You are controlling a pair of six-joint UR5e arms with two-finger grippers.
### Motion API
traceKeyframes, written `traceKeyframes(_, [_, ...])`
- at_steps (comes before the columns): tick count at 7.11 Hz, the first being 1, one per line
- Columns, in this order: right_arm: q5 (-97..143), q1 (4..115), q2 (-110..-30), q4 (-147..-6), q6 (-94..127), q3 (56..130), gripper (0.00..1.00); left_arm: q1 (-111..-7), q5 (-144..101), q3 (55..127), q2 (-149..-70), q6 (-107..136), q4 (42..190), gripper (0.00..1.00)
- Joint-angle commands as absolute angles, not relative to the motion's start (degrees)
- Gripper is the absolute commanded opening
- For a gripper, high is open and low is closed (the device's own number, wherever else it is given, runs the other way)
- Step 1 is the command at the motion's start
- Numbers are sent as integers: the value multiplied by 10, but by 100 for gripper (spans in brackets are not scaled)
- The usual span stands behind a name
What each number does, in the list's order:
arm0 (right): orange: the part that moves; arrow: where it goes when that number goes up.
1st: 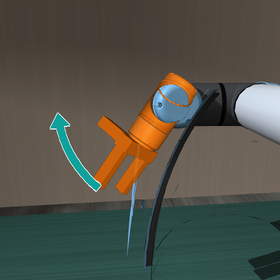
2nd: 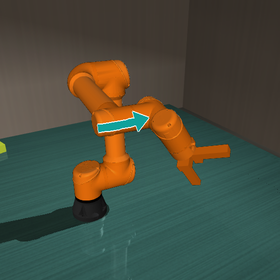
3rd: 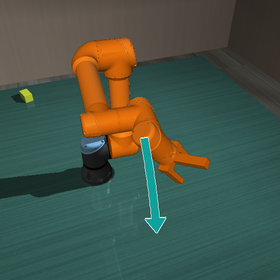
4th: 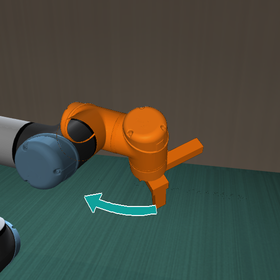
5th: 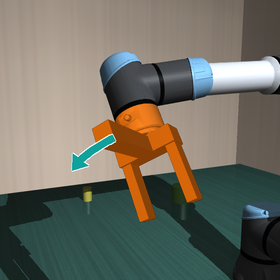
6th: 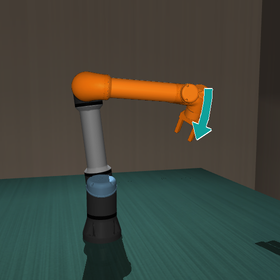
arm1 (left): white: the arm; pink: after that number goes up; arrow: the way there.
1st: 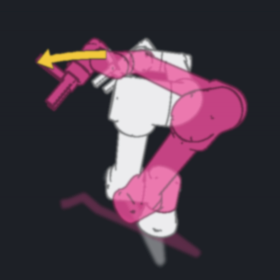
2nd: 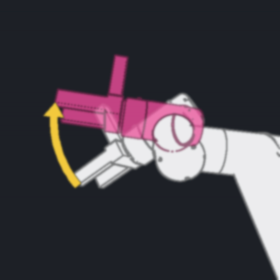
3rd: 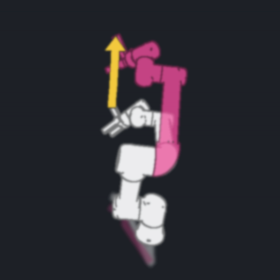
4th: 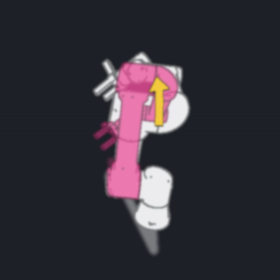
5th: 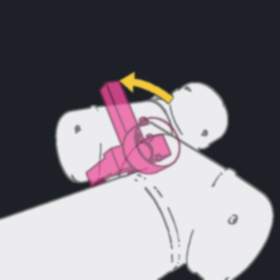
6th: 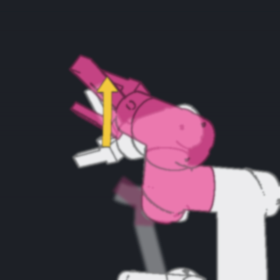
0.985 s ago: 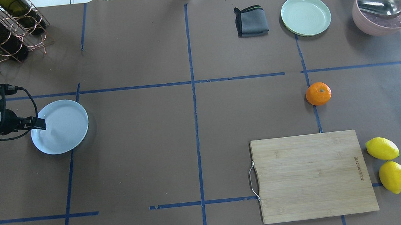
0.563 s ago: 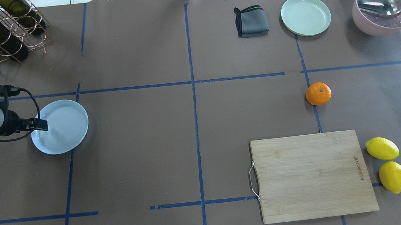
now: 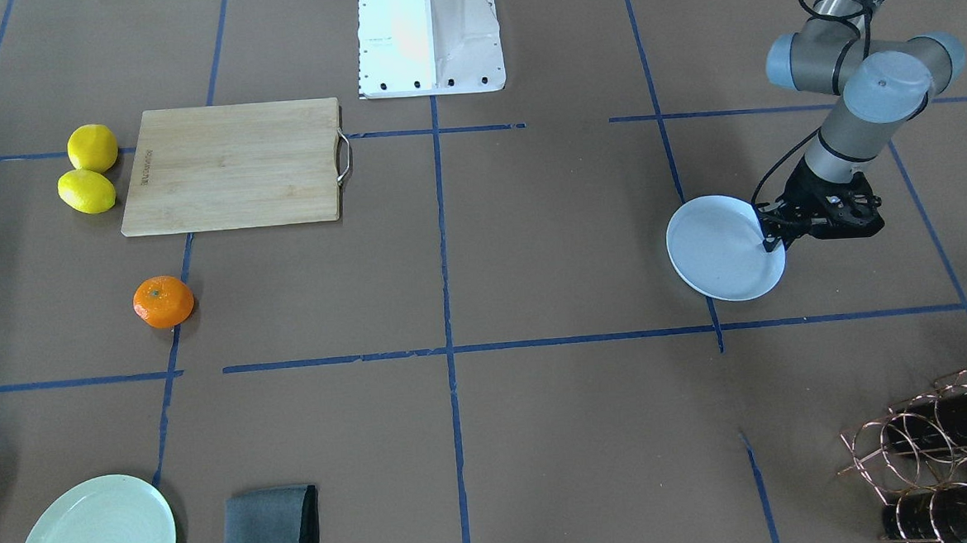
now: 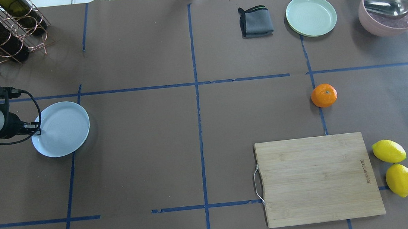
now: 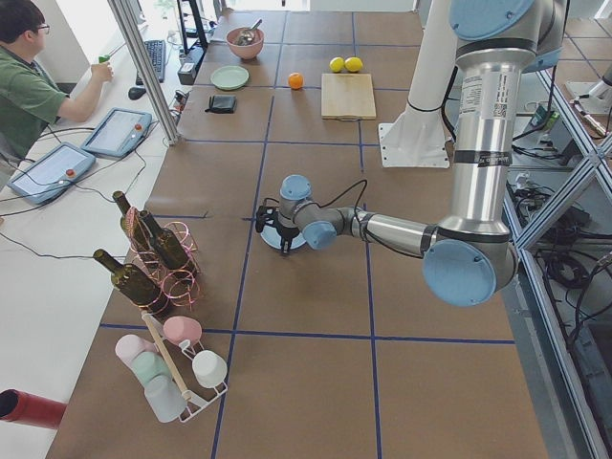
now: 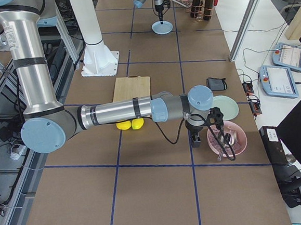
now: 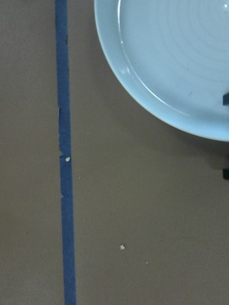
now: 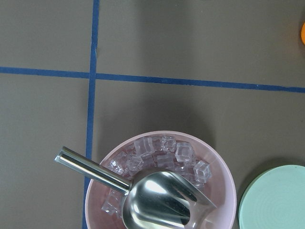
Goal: Pick orange to plate
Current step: 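Lower the left gripper to the rim of the light blue plate and grip it, then slide the light blue plate with the left gripper toward the table center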
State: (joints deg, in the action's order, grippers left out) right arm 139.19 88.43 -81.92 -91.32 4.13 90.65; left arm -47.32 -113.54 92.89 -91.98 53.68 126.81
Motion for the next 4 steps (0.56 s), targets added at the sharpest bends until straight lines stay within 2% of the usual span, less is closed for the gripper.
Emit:
traceKeyframes(1, [1407, 884, -819, -912, 42, 908, 100, -478, -1141, 946, -919, 536, 1267, 0])
traceKeyframes(2, [1407, 884, -819, -911, 40, 906, 100, -482, -1145, 984, -912, 533, 1254, 0])
traceKeyframes(4, [1407, 885, -819, -910, 39, 906, 100, -573, -1200, 1049, -952, 441, 1085, 0])
